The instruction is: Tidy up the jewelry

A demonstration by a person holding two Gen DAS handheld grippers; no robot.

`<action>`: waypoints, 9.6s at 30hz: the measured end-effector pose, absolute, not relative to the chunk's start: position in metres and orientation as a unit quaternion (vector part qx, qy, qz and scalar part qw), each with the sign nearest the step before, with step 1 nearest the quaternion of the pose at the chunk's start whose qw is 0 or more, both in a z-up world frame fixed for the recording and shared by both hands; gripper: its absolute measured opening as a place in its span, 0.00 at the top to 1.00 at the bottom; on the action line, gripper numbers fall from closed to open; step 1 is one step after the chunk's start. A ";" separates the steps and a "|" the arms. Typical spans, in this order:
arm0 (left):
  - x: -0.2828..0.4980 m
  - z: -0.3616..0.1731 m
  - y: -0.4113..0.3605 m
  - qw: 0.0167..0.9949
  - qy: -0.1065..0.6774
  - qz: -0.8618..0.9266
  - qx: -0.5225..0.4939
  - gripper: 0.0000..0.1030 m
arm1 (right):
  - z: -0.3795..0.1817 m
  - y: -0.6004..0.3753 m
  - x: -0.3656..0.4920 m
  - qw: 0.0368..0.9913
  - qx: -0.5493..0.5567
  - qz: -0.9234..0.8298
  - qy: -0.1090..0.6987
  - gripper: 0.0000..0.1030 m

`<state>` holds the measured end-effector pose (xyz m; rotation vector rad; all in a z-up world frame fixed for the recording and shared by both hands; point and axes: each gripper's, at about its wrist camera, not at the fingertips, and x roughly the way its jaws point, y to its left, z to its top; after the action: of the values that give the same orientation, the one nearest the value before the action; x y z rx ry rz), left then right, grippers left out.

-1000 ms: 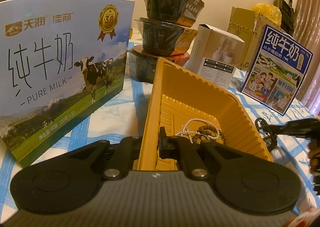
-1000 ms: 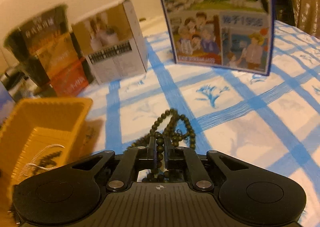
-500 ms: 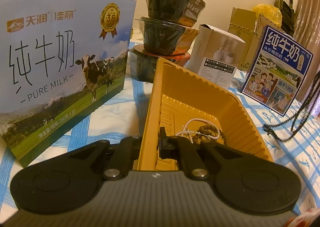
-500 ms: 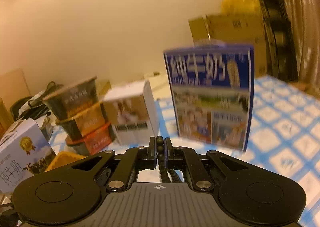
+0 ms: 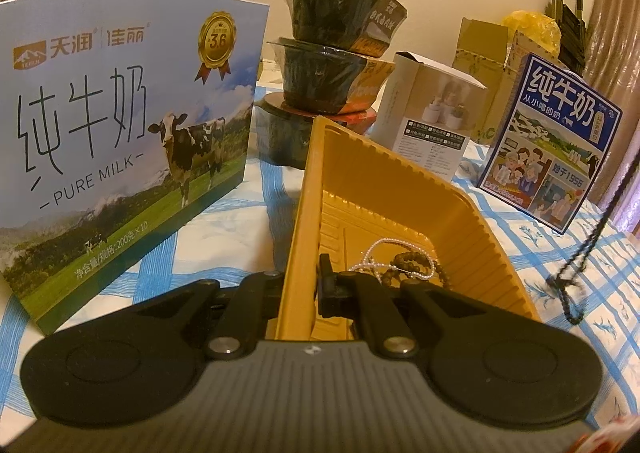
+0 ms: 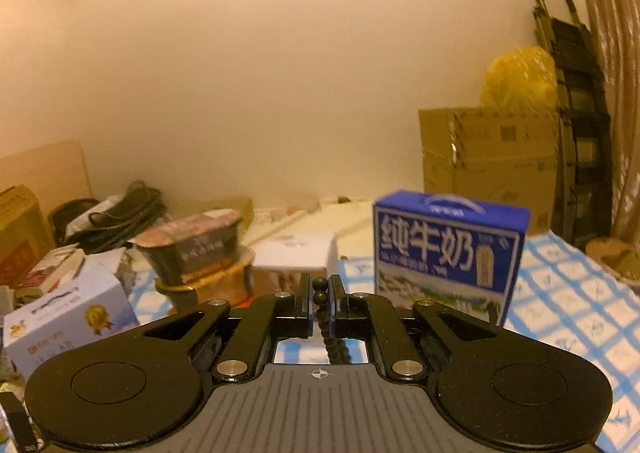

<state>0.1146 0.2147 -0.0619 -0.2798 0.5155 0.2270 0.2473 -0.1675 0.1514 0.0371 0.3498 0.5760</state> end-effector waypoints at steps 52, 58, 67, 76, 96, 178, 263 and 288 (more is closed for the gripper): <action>0.116 -0.061 0.215 0.952 0.246 0.110 -0.148 0.95 | 0.247 -0.028 0.243 0.858 0.050 0.474 0.193 0.93; 0.115 -0.060 0.215 0.952 0.245 0.109 -0.149 0.95 | 0.187 0.011 0.258 0.836 0.038 0.474 0.275 0.93; 0.115 -0.060 0.215 0.952 0.245 0.109 -0.149 0.95 | 0.100 0.037 0.276 0.816 0.029 0.447 0.365 0.93; 0.115 -0.061 0.216 0.951 0.245 0.109 -0.151 0.95 | 0.027 0.050 0.282 0.800 0.020 0.421 0.427 0.93; 0.115 -0.061 0.217 0.951 0.245 0.109 -0.153 0.95 | -0.015 0.046 0.289 0.834 -0.034 0.343 0.431 0.29; 0.026 -0.010 0.093 0.908 0.413 0.029 -0.060 0.27 | -0.022 -0.144 0.085 0.879 0.039 0.218 0.422 0.24; 0.030 -0.009 0.072 0.913 0.408 0.010 -0.028 0.26 | -0.038 -0.152 0.083 0.868 0.035 0.210 0.448 0.24; 0.030 -0.008 0.071 0.913 0.408 0.010 -0.027 0.26 | -0.035 -0.152 0.082 0.869 0.036 0.209 0.446 0.24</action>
<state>0.0299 0.0712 -0.0080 -0.0556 0.8396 0.0205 0.0819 -0.1517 -0.0353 0.0750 0.9338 0.4363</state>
